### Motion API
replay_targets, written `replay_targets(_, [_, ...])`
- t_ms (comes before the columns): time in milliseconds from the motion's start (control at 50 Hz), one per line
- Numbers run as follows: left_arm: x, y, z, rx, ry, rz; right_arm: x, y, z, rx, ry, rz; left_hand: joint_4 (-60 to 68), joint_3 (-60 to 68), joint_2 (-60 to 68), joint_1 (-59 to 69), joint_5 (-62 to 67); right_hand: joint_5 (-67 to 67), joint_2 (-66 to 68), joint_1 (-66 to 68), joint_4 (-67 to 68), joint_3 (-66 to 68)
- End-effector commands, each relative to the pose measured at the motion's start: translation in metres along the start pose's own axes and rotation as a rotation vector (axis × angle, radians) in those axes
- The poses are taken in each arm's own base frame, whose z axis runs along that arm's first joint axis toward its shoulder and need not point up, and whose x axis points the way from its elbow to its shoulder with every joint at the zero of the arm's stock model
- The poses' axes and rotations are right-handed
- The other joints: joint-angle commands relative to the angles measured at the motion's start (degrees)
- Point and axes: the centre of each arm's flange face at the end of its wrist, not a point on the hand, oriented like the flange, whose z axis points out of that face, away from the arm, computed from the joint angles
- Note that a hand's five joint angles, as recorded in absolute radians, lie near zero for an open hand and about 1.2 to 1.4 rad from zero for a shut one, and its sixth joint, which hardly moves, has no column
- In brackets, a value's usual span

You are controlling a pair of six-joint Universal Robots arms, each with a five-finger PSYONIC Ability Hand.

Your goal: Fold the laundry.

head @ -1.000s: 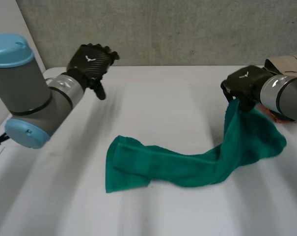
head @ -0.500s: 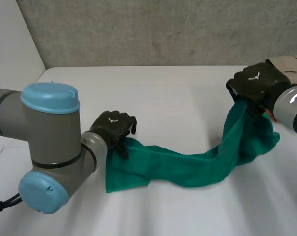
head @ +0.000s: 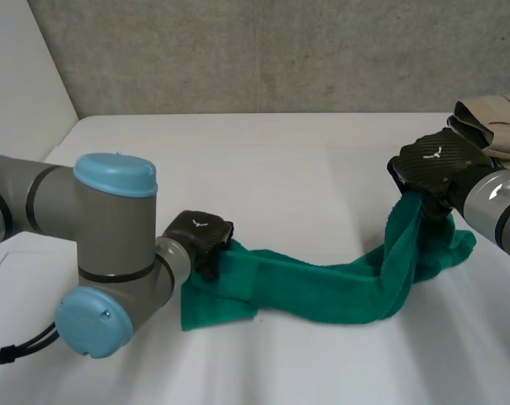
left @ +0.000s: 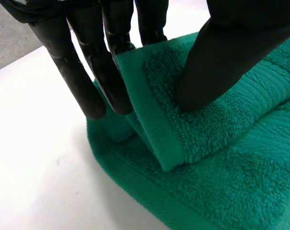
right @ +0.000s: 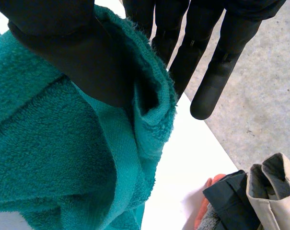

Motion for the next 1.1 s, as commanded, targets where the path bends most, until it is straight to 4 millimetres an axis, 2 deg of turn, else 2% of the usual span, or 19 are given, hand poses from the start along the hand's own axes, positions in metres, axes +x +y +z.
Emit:
replay_targets(20, [-0.014,-0.031,-0.023,0.049,-0.058,0.078,0.01,-0.012,-0.014,-0.004,0.01,-0.027,12.2,12.6,12.3,13.6,13.6,12.0,12.7,17.3,11.4,12.0])
replay_targets(120, [-0.045,-0.091,-0.082,0.252,-0.174,0.079,0.038,-0.019,-0.035,-0.076,0.031,-0.088,12.2,12.6,12.3,13.6,13.6,12.0,12.7,17.3,11.4,12.0])
replay_targets(200, [-0.073,-0.112,-0.12,0.333,-0.276,0.099,0.053,-0.028,-0.052,-0.109,0.031,-0.149,12.2,12.6,12.3,13.6,13.6,12.0,12.7,17.3,11.4,12.0])
replay_targets(300, [-0.077,-0.102,-0.139,0.27,-0.294,0.176,0.049,-0.029,-0.061,-0.14,-0.009,-0.192,12.2,12.6,12.3,13.6,13.6,12.0,12.7,17.3,11.4,12.0])
replay_targets(400, [-0.075,-0.075,-0.128,0.161,-0.261,0.241,0.04,-0.019,-0.056,-0.157,-0.062,-0.18,12.2,12.6,12.3,13.6,13.6,12.0,12.7,17.3,11.4,12.0])
replay_targets(460, [-0.082,-0.057,-0.104,0.09,-0.258,0.257,0.034,-0.003,-0.04,-0.207,-0.104,-0.172,12.2,12.6,12.3,13.6,13.6,12.0,12.7,17.3,11.4,12.0])
replay_targets(500, [-0.093,-0.047,-0.073,0.075,-0.278,0.259,0.027,0.016,-0.017,-0.265,-0.162,-0.146,12.2,12.6,12.3,13.6,13.6,12.0,12.7,17.3,11.4,12.0])
replay_targets(540, [-0.102,-0.046,-0.056,0.091,-0.301,0.254,0.025,0.026,0.0,-0.296,-0.186,-0.154,12.2,12.6,12.3,13.6,13.6,12.0,12.7,17.3,11.4,12.0])
replay_targets(600, [-0.121,-0.065,-0.025,0.216,-0.377,0.261,0.032,0.027,0.017,-0.309,-0.137,-0.18,12.2,12.6,12.3,13.6,13.6,12.0,12.7,17.3,11.4,12.0])
replay_targets(680, [-0.141,-0.118,-0.007,0.476,-0.488,0.286,0.059,-0.003,0.045,-0.192,0.101,-0.239,12.2,12.6,12.3,13.6,13.6,12.0,12.7,17.3,11.4,12.0])
replay_targets(700, [-0.148,-0.145,-0.007,0.604,-0.537,0.292,0.073,-0.023,0.057,-0.089,0.231,-0.246,12.2,12.6,12.3,13.6,13.6,12.0,12.7,17.3,11.4,12.0])
replay_targets(740, [-0.155,-0.173,-0.013,0.744,-0.589,0.299,0.09,-0.048,0.066,0.055,0.382,-0.235,12.2,12.6,12.3,13.6,13.6,12.0,12.7,17.3,11.4,12.0])
replay_targets(760, [-0.161,-0.196,-0.023,0.877,-0.638,0.305,0.105,-0.072,0.069,0.194,0.504,-0.221,12.2,12.6,12.3,13.6,13.6,12.0,12.7,17.3,11.4,12.0])
replay_targets(820, [-0.169,-0.23,-0.041,1.137,-0.721,0.294,0.125,-0.102,0.072,0.45,0.688,-0.187,12.2,12.6,12.3,13.6,13.6,12.0,12.7,17.3,11.4,12.0])
replay_targets(860, [-0.175,-0.241,-0.051,1.244,-0.761,0.271,0.132,-0.108,0.071,0.544,0.753,-0.165,12.2,12.6,12.3,13.6,13.6,12.0,12.7,17.3,11.4,12.0])
replay_targets(900, [-0.177,-0.249,-0.06,1.337,-0.78,0.251,0.133,-0.121,0.062,0.667,0.804,-0.16,12.2,12.6,12.3,13.6,13.6,12.0,12.7,17.3,11.4,12.0])
replay_targets(960, [-0.178,-0.247,-0.061,1.324,-0.775,0.243,0.132,-0.125,0.054,0.697,0.802,-0.175,12.2,12.6,12.3,13.6,13.6,12.0,12.7,17.3,11.4,12.0])
replay_targets(1040, [-0.176,-0.223,-0.043,1.187,-0.725,0.226,0.117,-0.111,0.062,0.663,0.717,-0.182,12.2,12.6,12.3,13.6,13.6,12.0,12.7,17.3,11.4,12.0])
replay_targets(1100, [-0.179,-0.188,-0.021,1.031,-0.69,0.218,0.111,-0.093,0.069,0.593,0.656,-0.175,12.2,12.6,12.3,13.6,13.6,12.0,12.7,17.3,11.4,12.0])
